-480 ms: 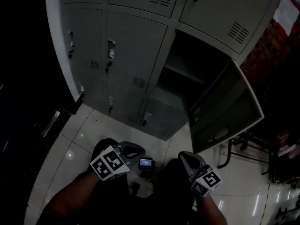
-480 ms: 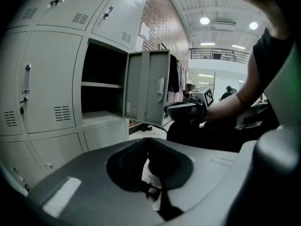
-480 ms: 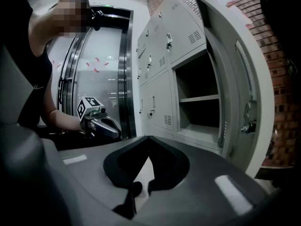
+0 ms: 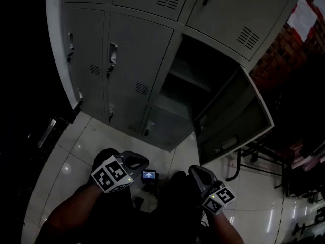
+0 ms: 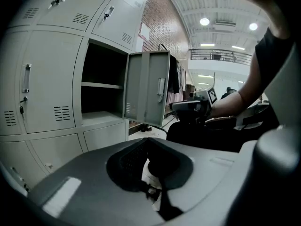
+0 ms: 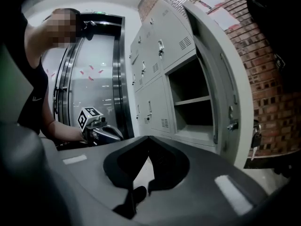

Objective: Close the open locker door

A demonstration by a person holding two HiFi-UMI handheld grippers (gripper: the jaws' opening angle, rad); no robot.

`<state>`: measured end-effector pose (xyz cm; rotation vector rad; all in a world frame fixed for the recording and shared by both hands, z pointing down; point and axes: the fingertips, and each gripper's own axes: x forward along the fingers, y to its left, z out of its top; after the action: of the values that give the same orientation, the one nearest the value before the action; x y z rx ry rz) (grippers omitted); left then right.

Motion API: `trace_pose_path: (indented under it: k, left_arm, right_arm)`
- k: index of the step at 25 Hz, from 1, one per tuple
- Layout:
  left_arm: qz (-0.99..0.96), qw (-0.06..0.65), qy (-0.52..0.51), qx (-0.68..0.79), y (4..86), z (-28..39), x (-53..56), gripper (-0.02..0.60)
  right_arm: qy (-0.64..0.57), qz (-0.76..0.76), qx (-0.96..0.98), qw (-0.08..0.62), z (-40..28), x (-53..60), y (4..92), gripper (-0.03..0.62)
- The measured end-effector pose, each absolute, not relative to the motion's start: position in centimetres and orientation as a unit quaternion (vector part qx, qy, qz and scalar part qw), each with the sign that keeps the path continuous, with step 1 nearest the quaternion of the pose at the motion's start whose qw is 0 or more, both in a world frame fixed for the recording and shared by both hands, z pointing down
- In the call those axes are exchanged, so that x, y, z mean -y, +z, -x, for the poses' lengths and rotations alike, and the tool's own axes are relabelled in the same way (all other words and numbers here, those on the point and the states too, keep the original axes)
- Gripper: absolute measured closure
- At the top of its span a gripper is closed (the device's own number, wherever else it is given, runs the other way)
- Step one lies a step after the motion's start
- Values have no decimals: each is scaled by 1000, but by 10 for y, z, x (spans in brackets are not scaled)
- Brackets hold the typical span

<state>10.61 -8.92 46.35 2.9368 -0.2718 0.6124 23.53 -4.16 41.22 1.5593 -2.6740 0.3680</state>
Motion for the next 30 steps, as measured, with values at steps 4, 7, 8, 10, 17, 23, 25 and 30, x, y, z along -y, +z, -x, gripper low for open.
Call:
trace_pose_path:
  k: [4,7,8,10,17,23,25,30]
  left_arm:
    - [-973,66,202,90,464,-106,89,569]
    - [-973,65,202,90,463,-106,90,569]
    - [-973,64,202,89,463,-106,90,569]
    - [-973,64,203,89,463,-106,89,569]
    - [-973,64,204,90,463,-107,89,569]
    - [-973,65,202,90,463,-107,89,569]
    - [-973,66,201,90,463,-107,89,569]
    - [-973,66,201,90,462,-107,90,569]
  right_arm:
    - [102,-528,843,2,-256,33,391,591]
    - [88,-560,824,8,-287,27,382,566]
    - [84,-571,816,11,-298,25,379,558]
    - [72,-593,801,22,-322,22,377,541]
    - [39,-621,782,23,-374,38,352,431]
    - [38,-586,809,-5,-374,67,333,355]
    - [37,-564,825,-3,-366,74,331,353]
    - [30,-531,847,13,-344,75,336,393]
